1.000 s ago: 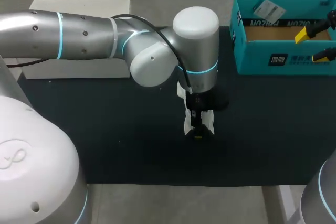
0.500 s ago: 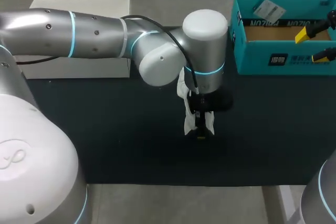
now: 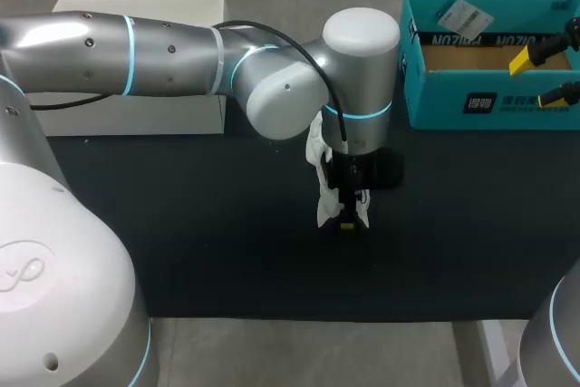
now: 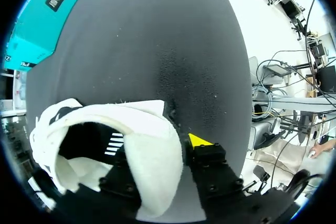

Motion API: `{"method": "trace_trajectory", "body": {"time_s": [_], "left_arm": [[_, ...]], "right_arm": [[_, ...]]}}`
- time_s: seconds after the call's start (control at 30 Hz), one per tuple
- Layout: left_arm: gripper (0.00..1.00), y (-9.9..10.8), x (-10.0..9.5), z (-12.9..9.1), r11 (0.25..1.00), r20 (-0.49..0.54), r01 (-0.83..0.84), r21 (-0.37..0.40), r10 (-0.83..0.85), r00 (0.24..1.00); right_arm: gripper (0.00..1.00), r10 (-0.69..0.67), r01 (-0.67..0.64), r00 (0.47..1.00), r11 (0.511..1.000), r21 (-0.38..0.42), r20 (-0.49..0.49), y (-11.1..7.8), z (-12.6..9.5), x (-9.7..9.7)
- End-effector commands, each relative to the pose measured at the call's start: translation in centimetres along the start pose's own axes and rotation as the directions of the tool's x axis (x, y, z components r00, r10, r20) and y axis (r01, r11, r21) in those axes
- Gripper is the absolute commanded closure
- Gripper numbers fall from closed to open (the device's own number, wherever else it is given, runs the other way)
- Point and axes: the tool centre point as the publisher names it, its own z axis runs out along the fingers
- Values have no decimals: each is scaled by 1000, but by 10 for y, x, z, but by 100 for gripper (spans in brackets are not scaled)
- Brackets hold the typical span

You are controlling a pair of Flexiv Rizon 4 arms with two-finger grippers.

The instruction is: Take the shoe out of the shoebox, open the shoe tongue, remove and reinsert the insole, then place the shoe into the shoebox

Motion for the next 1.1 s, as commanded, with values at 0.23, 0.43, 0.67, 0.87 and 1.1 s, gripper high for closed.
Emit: {"method": "trace_trajectory", "body": {"time_s": [0.23, 0.43, 0.67, 0.87, 1.1], "left_arm": [[100, 11, -1, -70, 1000, -12, 21, 11, -21, 1000], [100, 14, 1, -111, 997, 55, 77, 14, -78, 995], [100, 16, -2, -163, 995, 52, 103, 9, -104, 993], [100, 18, -6, -201, 1000, 43, 31, 2, -31, 999], [100, 28, -13, -244, 1000, -17, -24, -8, 24, 1000]], "right_arm": [[0, 2, -2, 1000, 1000, 0, 2, 0, 0, 0], [0, 2, -2, 1000, 1000, 0, 2, 0, 0, 0], [0, 2, -2, 1000, 1000, 0, 2, 0, 0, 0], [0, 2, -2, 1000, 1000, 0, 2, 0, 0, 0], [0, 2, -2, 1000, 1000, 0, 2, 0, 0, 0]]}}
